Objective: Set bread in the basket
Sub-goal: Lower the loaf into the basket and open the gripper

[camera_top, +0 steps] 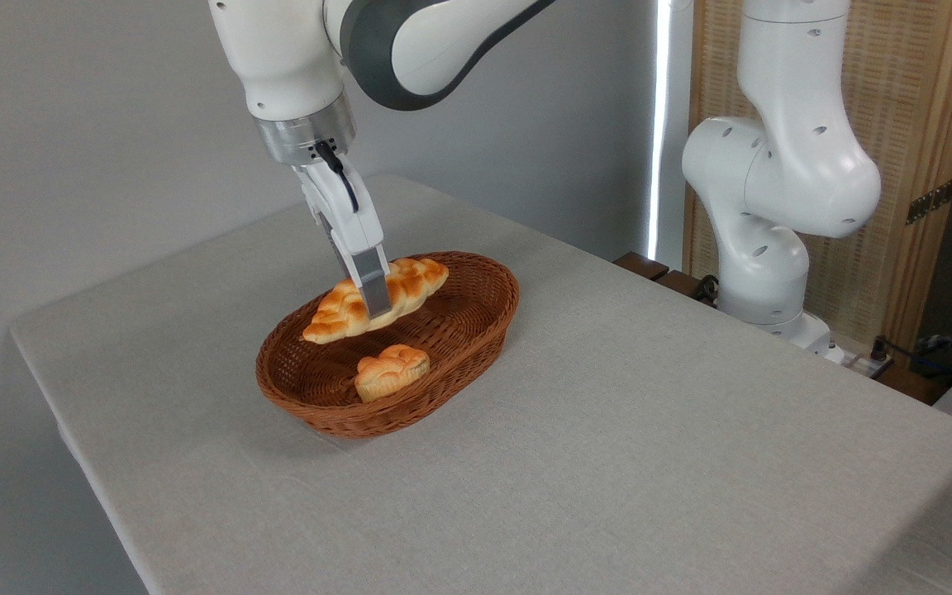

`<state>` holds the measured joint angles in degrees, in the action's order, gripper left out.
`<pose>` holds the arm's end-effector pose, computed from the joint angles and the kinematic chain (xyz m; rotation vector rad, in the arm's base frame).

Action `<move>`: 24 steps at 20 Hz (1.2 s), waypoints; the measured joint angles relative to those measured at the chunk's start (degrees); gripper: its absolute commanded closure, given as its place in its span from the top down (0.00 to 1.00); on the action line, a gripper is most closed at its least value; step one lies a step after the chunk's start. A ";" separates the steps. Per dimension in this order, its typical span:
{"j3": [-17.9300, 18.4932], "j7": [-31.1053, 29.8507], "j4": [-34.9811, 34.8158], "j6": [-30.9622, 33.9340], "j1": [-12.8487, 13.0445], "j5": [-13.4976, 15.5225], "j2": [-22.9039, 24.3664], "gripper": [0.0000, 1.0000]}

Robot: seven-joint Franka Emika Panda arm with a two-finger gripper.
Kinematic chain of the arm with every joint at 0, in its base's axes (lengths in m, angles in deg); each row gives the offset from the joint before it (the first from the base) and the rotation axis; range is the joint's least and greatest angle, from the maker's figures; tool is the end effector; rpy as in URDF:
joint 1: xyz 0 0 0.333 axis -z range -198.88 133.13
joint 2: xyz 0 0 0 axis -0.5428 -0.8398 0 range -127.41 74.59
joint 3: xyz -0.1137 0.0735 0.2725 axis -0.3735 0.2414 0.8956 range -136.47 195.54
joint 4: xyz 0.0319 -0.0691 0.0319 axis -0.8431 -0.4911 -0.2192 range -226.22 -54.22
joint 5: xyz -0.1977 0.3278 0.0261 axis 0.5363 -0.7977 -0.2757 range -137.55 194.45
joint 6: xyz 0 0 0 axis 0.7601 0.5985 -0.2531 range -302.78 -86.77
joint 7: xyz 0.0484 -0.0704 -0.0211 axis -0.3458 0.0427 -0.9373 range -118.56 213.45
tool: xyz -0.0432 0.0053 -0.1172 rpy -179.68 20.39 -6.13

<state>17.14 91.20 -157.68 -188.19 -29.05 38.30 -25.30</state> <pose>0.5079 -0.1675 0.4802 2.5905 -1.4259 -0.0917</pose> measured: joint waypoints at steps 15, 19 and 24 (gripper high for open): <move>1.73 0.00 0.33 -2.17 -0.92 -1.54 0.06 1.00; 6.22 0.02 0.45 -6.16 -1.25 -3.14 0.07 1.00; 10.79 0.05 0.68 -7.79 -1.37 -7.05 0.12 1.00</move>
<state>27.94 91.25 -157.00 -195.98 -30.42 31.25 -25.18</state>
